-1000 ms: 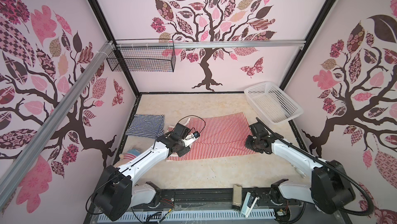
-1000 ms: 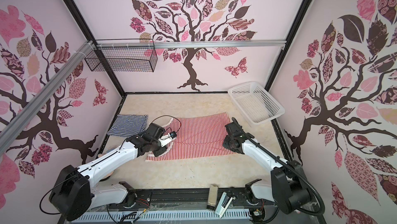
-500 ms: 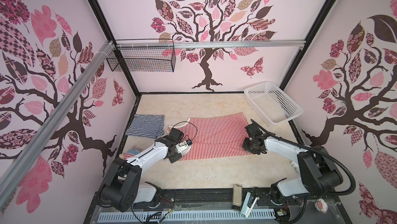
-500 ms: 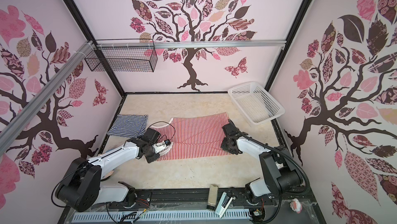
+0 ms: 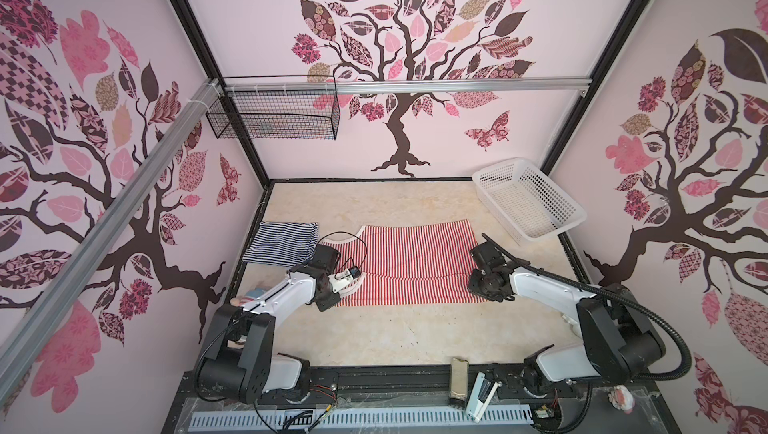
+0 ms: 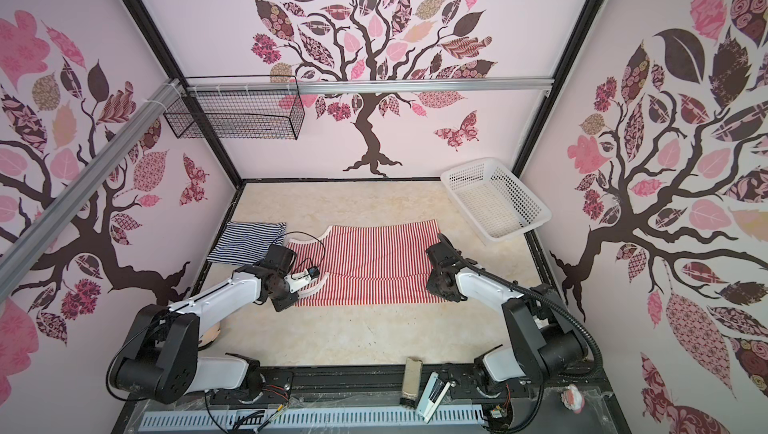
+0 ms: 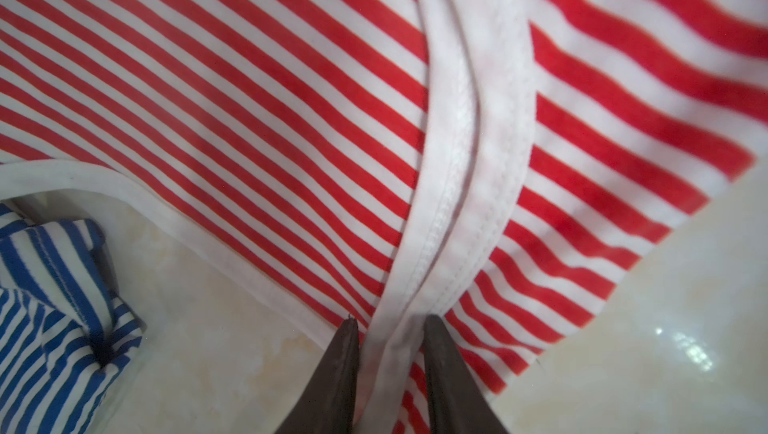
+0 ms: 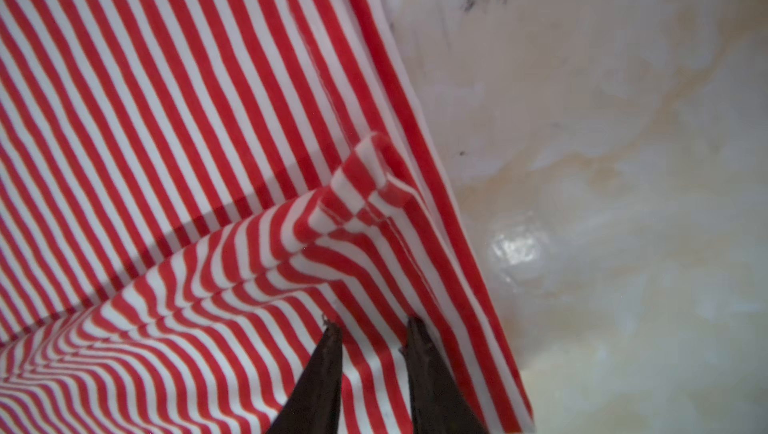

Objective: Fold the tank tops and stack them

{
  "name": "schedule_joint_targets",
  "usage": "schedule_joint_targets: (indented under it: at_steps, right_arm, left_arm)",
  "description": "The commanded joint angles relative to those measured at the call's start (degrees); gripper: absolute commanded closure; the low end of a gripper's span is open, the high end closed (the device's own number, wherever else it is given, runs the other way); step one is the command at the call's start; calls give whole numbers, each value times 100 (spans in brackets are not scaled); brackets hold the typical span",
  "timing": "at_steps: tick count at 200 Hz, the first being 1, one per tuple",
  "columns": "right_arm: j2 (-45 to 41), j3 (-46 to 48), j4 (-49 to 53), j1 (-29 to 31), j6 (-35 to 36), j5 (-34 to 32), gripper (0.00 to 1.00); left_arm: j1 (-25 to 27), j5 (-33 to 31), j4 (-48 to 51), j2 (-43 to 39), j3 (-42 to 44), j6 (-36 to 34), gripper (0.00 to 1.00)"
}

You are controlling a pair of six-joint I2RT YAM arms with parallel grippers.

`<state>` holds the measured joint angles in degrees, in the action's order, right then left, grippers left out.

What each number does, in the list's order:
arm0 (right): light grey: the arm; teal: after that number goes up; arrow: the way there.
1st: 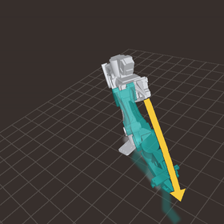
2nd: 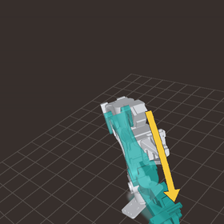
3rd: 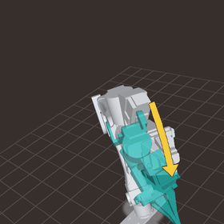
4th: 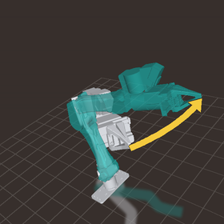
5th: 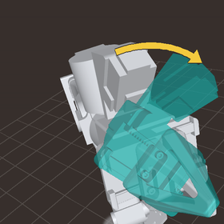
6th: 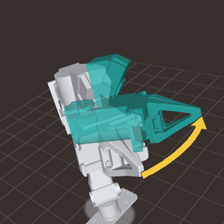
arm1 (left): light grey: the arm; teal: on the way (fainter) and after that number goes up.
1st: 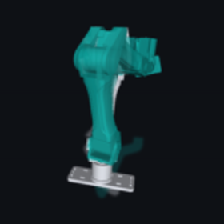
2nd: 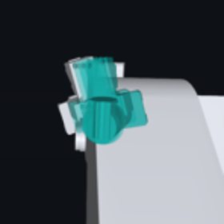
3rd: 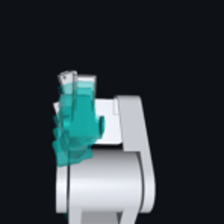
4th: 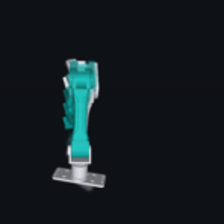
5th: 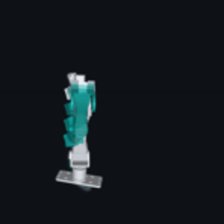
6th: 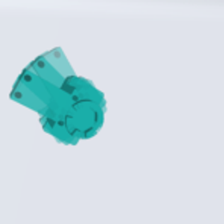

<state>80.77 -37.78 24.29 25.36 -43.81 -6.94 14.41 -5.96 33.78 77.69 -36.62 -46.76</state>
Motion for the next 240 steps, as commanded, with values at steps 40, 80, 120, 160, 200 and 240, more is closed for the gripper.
schedule_joint_targets:
  at_steps: [40, 80, 120, 160, 200, 240]
  right_arm:
    - [-1373, 971, 911, 904, -1259, -179, 71]
    - [-2133, 789, 1506, 931, -1201, -155, 69]
    - [-1981, -151, 1854, 929, -762, -658, 65]
    - [-1111, -1106, 1275, 635, -83, -1254, 48]
    - [378, -2206, 648, -395, 751, -632, 46]
    - [2126, -3506, 646, -976, 1266, -119, 46]
  left_arm:
    - [-84, -126, 876, -277, 318, -470, 69]
    - [-88, 90, 1640, -584, 190, -783, 70]
    - [-97, 404, 1838, -781, -538, -459, 64]
    - [-102, 683, 728, -28, -1708, 605, 58]
    - [-107, 995, 466, 1680, -3318, 1388, 55]
    - [-149, 1308, 667, 3111, -4602, 1716, 55]
